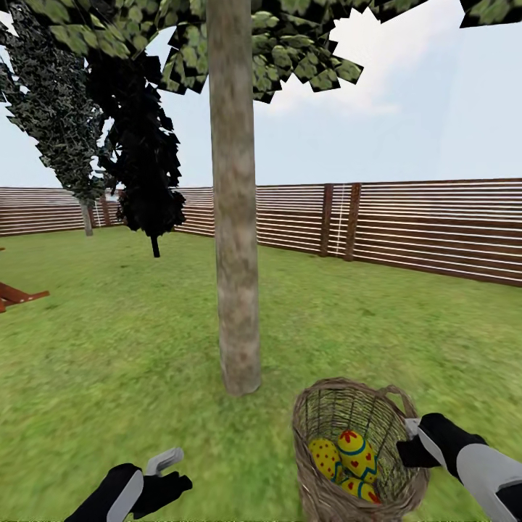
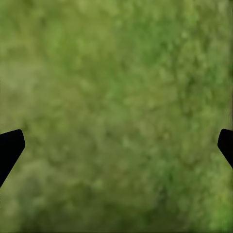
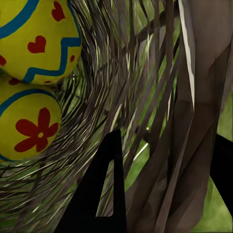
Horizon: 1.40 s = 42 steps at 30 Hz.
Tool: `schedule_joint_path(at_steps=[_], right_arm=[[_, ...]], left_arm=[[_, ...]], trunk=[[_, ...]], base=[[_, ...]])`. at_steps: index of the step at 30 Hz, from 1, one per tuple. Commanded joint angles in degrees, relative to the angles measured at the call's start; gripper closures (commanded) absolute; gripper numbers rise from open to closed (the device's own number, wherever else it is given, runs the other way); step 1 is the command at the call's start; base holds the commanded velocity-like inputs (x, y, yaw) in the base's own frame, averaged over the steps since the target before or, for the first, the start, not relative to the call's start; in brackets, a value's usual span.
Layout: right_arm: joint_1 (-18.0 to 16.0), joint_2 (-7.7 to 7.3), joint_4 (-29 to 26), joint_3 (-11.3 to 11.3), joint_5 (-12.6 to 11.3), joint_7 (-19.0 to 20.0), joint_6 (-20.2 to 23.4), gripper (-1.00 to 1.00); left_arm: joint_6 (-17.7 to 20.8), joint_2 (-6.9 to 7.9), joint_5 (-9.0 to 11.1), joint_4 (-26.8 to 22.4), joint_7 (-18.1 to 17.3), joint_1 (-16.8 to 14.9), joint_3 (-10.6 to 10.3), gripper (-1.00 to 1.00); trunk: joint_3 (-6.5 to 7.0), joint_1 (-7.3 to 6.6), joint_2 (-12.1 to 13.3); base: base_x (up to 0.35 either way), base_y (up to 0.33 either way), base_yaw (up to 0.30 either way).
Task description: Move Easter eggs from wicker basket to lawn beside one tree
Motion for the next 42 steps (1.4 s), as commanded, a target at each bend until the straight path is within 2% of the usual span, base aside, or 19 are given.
schedule_joint_path(at_steps=[1,11,14,15,17,19,23,31,42], right_arm=[[-0.02,0.0,-0.39,-0.14,-0.95,0.07,0.55,1.0],[-0.04,0.02,-0.64,-0.09,-1.07,-0.05,0.7,1.0],[-0.04,-2.33,-0.86,-0.43,-1.51,0.14,0.77,1.0],[-0.04,-2.42,-2.3,-0.46,-1.57,0.12,0.88,1.0],[-0.04,-2.11,-6.62,-0.42,-1.66,0.17,5.45,1.0],[-0.04,-1.94,-7.97,-0.33,-1.67,0.23,7.43,1.0],[-0.04,-2.32,-10.12,-0.48,-1.82,0.38,7.78,1.0],[-0.04,-2.48,-10.49,-0.4,-1.74,1.47,7.82,1.0],[-0.04,-1.95,-10.49,-0.22,-1.34,1.48,7.82,1.0]], left_arm=[[0.15,0.05,-0.05,-0.06,-0.13,-0.03,-0.24,-1.0],[0.15,0.06,-0.06,-0.06,-0.13,-0.03,-0.24,-1.0],[0.15,-0.17,-0.13,-0.06,-0.13,-0.03,-0.22,-1.0],[0.15,-0.23,-0.13,-0.06,-0.13,-0.03,-0.18,-1.0],[0.15,-0.22,-0.14,-0.06,-0.13,-0.03,-0.2,-1.0],[0.15,-0.29,-0.14,-0.06,-0.13,-0.03,-0.2,-1.0],[0.13,-0.38,-0.14,-0.06,-0.13,-0.03,-0.15,-1.0],[0.15,-0.56,-0.14,-0.06,-0.13,-0.03,-0.21,-1.0],[0.15,-0.56,-0.14,-0.06,-0.13,-0.03,-0.17,-1.0]], trunk=[[-0.25,0.22,-0.45],[-2.04,2.41,-4.46],[-2.58,3.07,-5.66],[-2.76,3.29,-6.06],[-3.12,3.73,-6.87],[-3.48,4.17,-7.67],[-4.2,5.05,-9.27],[-5.63,6.81,-12.48],[-7.61,9.22,-16.89]], base=[[0.0,0.0,0.0],[0.0,0.0,0.0],[0.0,0.0,0.0],[0.0,0.0,0.0],[0.0,0.0,0.0],[0.0,0.0,0.0],[0.0,0.0,0.0],[0.0,0.0,0.0],[0.0,0.0,0.0]])
